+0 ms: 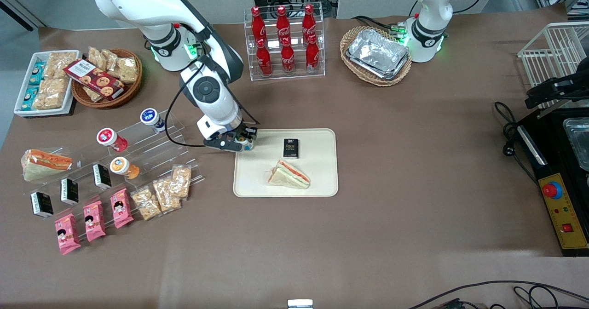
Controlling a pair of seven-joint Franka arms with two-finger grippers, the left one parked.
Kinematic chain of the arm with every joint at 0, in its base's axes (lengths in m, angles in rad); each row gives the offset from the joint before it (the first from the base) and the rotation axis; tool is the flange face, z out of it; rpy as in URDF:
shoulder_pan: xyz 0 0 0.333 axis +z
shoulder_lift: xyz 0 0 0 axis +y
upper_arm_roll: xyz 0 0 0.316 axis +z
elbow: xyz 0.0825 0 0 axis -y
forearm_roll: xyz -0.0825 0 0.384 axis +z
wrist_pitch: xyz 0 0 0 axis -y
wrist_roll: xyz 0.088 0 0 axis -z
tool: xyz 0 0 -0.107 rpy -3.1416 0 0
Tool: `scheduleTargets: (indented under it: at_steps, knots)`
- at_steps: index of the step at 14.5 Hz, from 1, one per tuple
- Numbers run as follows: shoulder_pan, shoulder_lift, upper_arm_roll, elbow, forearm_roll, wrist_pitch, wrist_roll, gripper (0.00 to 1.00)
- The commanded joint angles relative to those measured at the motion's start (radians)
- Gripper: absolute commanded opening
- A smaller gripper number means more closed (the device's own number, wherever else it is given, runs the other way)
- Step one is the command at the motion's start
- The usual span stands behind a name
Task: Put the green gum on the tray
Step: 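Lower the green gum tub onto the tray and open the right gripper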
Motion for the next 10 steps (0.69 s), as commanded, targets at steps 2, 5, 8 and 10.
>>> scheduleTargets:
  at_steps: [2,5,8,10]
  knots:
    - [0.023,0.024,0.0,0.019,-0.088,0.014,0.125,0.06]
    - [0.029,0.035,0.0,0.019,-0.089,0.036,0.16,0.07]
    - [0.03,0.047,0.0,0.019,-0.089,0.052,0.169,0.07]
    - [0.03,0.049,-0.001,0.019,-0.089,0.052,0.169,0.07]
